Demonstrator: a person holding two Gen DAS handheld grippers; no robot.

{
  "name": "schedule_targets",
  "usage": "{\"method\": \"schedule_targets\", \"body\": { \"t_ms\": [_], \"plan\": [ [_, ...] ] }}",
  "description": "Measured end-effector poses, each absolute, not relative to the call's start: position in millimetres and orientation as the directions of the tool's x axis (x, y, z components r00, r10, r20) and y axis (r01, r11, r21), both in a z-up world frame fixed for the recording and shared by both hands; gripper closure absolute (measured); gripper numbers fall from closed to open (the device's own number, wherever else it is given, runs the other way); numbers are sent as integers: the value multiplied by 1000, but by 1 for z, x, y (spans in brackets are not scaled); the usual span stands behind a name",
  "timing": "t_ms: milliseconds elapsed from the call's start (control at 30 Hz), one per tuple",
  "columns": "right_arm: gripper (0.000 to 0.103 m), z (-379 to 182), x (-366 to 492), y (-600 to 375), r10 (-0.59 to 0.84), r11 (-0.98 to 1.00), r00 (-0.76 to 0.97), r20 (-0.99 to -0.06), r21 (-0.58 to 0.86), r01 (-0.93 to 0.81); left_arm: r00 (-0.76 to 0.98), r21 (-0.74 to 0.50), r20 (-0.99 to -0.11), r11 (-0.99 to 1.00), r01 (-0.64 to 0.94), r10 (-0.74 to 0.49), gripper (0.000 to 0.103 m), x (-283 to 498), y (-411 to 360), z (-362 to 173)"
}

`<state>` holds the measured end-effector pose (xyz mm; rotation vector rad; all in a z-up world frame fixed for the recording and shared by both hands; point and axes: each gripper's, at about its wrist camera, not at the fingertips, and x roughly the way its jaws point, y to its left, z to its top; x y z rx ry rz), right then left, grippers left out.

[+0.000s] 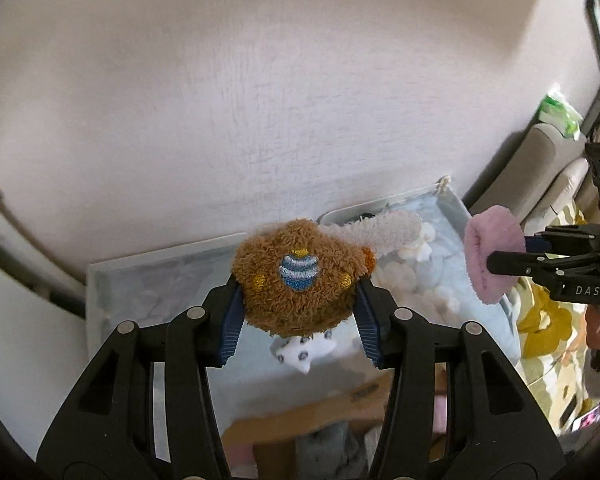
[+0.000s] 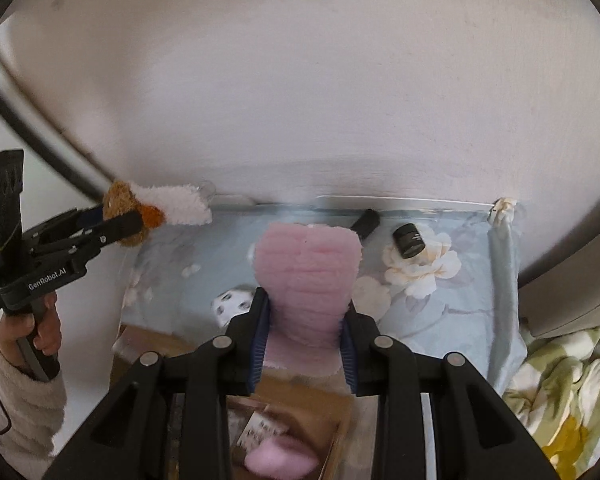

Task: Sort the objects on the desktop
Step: 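Carry the teddy bear and pink cuff into the cardboard box and release both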

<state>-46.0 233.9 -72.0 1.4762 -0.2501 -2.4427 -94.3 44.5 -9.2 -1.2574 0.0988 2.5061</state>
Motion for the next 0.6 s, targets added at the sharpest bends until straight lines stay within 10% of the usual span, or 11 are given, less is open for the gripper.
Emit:
{"method": "schedule_targets", "body": {
  "t_ms": [600],
  "plan": [
    [74, -102, 65, 186, -396, -904, -319, -861, 303, 302, -480, -123, -846, -961, -247, 232, 58, 40, 39, -38]
  ]
}}
